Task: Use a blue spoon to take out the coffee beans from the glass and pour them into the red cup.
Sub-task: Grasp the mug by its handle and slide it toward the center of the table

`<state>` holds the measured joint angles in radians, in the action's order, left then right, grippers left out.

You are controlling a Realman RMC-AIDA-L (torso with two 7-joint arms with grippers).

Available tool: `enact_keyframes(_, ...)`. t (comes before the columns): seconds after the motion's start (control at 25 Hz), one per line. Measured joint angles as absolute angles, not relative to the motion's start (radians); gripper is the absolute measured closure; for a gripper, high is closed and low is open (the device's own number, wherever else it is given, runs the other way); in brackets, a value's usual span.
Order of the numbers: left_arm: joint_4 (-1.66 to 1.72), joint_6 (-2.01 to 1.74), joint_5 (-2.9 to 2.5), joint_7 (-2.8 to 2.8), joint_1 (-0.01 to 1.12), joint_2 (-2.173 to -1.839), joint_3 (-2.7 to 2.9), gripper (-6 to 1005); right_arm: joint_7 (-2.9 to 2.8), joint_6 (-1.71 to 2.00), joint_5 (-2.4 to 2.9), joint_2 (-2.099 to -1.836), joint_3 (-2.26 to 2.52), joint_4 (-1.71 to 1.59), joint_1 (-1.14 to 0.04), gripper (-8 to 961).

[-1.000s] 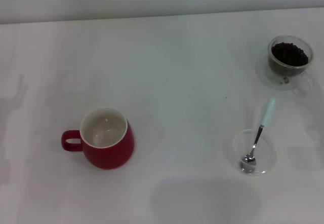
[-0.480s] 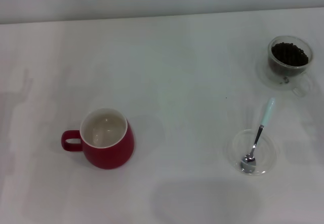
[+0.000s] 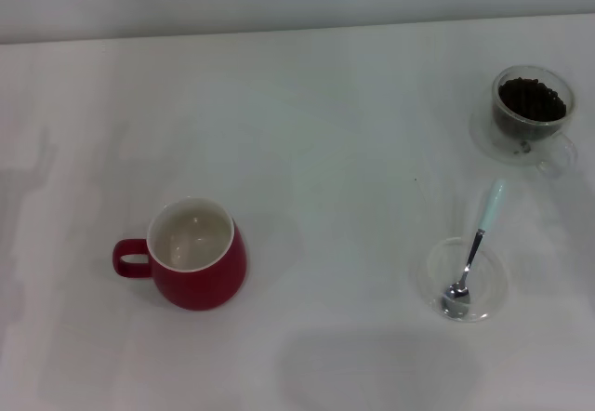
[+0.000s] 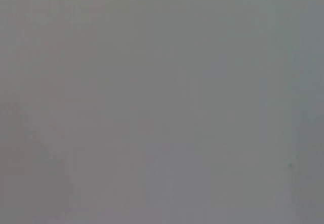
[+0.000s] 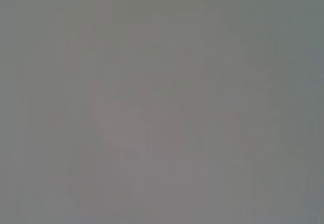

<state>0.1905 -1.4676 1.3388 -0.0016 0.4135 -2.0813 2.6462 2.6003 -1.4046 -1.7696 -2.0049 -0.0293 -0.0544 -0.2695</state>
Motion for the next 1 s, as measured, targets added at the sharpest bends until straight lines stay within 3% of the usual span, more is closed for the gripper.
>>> enact_keyframes(1.0, 0.214, -1.47, 1.34, -0.003, 0.417, -2.085, 2.646, 112, 2.611, -1.402, -1.769, -2.005, -0.027, -0.035, -0.277, 76)
